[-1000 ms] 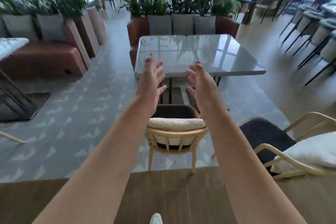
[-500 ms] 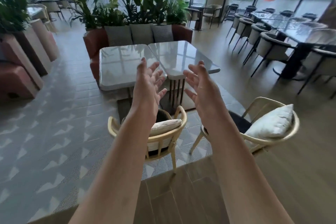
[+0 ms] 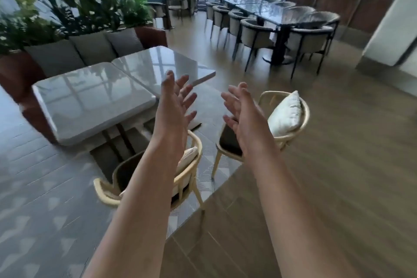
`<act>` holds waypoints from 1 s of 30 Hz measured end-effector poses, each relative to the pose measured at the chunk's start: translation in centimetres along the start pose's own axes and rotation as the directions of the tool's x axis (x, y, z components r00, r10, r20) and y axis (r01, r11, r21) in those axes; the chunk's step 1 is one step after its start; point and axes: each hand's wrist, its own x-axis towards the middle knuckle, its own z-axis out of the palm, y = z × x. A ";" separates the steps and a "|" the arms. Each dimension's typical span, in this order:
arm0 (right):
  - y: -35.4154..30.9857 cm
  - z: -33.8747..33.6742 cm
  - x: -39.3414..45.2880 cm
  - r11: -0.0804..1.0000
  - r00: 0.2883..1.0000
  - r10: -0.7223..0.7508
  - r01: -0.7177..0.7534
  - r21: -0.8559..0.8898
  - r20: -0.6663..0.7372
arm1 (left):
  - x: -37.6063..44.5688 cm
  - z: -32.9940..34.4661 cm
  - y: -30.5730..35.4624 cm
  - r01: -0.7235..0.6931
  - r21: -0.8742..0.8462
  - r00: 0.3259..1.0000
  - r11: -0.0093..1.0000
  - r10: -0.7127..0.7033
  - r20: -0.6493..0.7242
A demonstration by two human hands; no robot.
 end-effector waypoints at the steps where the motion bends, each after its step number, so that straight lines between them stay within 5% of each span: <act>1: 0.0 -0.9 -0.2 1.000 0.999 0.005 -0.006 -0.007 -0.044 | 0.3 0.8 -0.4 0.018 -0.009 0.999 1.000 -0.018 0.037; 7: -1.5 -8.7 -1.9 0.994 0.953 -0.023 0.053 0.091 -0.303 | -0.6 8.3 -2.7 0.129 -0.035 0.968 0.991 -0.118 0.222; 15: -3.4 -19.5 -4.1 0.985 0.875 -0.029 0.108 0.136 -0.484 | -3.0 19.4 -5.0 0.159 -0.009 0.908 0.987 -0.143 0.395; 30: -4.5 -36.9 -0.5 0.987 0.901 -0.016 0.084 0.139 -0.433 | -3.4 36.5 -11.3 0.180 0.023 0.912 0.983 -0.176 0.371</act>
